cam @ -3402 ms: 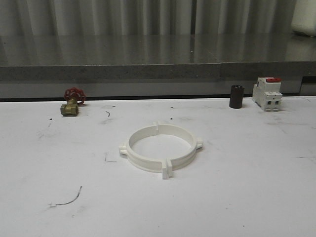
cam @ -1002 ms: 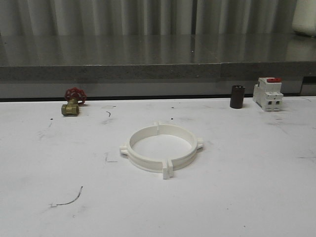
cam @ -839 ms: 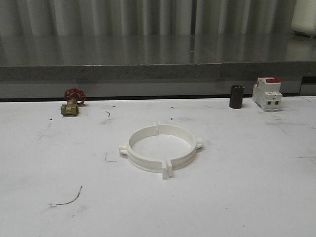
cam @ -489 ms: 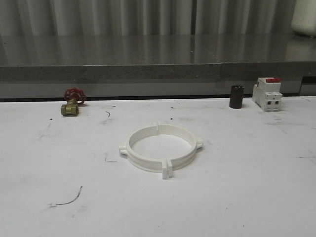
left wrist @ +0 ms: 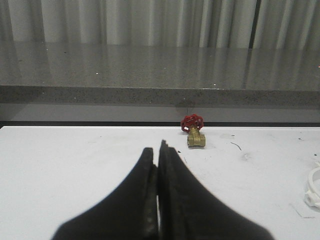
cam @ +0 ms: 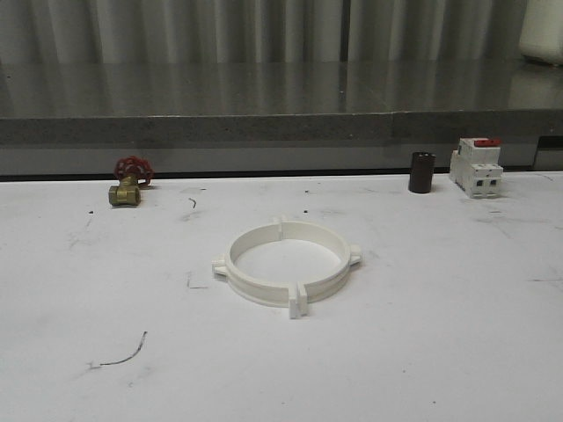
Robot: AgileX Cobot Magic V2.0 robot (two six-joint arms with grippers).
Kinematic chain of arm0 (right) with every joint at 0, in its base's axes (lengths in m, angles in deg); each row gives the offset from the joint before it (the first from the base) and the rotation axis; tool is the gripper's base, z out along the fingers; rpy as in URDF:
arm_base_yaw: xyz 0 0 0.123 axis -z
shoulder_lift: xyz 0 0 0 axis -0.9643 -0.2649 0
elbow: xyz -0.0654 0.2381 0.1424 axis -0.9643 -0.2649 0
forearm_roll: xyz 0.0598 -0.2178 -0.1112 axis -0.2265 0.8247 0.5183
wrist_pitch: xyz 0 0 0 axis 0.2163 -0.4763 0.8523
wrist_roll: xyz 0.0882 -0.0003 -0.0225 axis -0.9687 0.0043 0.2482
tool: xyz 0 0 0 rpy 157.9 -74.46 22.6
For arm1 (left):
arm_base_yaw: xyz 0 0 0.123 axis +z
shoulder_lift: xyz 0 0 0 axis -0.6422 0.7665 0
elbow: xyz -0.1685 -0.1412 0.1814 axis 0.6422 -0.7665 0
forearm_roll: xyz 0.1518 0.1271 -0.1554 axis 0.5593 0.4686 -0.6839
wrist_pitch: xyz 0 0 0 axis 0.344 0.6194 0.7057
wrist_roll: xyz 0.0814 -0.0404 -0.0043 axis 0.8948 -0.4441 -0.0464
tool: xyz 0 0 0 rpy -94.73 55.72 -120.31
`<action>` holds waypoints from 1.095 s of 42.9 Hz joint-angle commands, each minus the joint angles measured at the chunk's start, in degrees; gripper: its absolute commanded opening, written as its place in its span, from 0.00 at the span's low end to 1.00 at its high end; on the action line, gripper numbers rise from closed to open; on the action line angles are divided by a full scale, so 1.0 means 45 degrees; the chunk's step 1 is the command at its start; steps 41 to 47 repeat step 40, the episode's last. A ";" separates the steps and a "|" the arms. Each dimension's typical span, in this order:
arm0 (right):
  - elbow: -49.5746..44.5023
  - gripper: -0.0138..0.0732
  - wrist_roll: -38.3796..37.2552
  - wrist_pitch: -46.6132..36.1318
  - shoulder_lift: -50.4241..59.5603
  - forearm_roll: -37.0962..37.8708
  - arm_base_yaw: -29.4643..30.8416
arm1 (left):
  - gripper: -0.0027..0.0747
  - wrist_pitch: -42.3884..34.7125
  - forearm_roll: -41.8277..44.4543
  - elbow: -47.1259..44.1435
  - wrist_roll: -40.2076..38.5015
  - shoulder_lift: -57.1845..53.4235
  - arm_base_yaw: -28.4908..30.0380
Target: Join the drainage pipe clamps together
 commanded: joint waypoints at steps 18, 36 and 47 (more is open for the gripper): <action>0.0041 0.08 -0.1137 -0.1250 0.0197 0.0294 0.0053 | 0.01 -0.1122 -0.0131 -0.0305 -0.0042 -0.0109 -0.0038; 0.0053 0.08 -0.1137 -0.1252 0.0197 0.0294 0.0053 | 0.01 -0.1122 -0.0131 -0.0305 -0.0042 -0.0109 -0.0038; 0.0053 0.08 -0.1137 -0.1252 0.0197 0.0294 0.0053 | 0.01 -0.1122 -0.0131 -0.0305 -0.0042 -0.0109 -0.0038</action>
